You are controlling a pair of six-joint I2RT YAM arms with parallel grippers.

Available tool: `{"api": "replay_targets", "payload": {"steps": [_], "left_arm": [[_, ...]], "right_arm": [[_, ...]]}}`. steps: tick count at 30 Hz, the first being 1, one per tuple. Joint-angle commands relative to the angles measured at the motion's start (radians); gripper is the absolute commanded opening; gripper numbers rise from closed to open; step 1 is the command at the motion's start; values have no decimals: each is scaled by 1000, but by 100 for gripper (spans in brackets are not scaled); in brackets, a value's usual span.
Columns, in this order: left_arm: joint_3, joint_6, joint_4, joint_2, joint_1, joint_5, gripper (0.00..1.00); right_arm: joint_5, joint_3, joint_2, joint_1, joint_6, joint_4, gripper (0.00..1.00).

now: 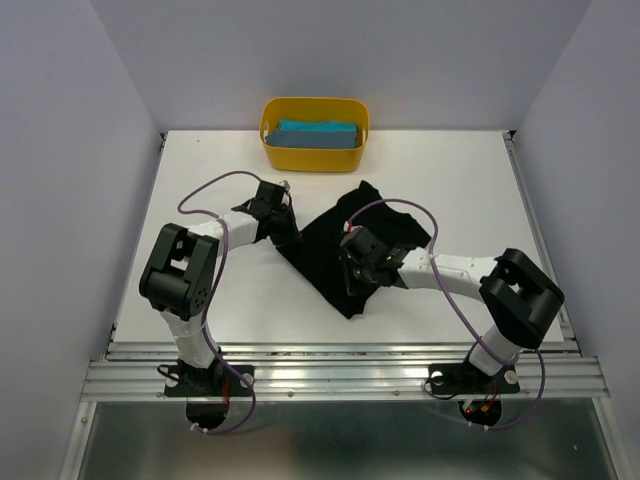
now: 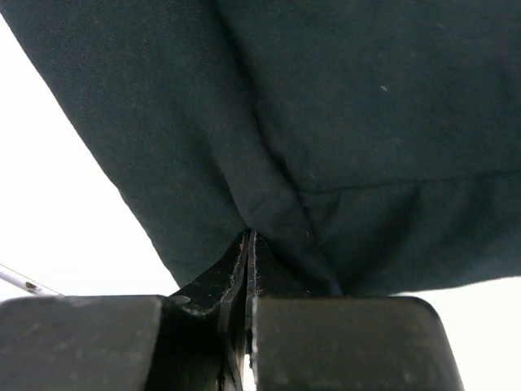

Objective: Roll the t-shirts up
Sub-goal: Roll the T-shirt to the center of the board.

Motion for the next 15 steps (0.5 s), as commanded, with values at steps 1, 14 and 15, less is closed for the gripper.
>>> {"api": "replay_targets", "payload": {"steps": [1, 14, 15], "left_arm": [[84, 59, -84, -62, 2, -56, 0], [273, 105, -307, -260, 72, -123, 5], [263, 93, -313, -276, 95, -128, 7]], "right_arm": [[125, 6, -73, 20, -4, -125, 1], [526, 328, 49, 244, -158, -304, 43], [564, 342, 69, 257, -168, -305, 47]]}}
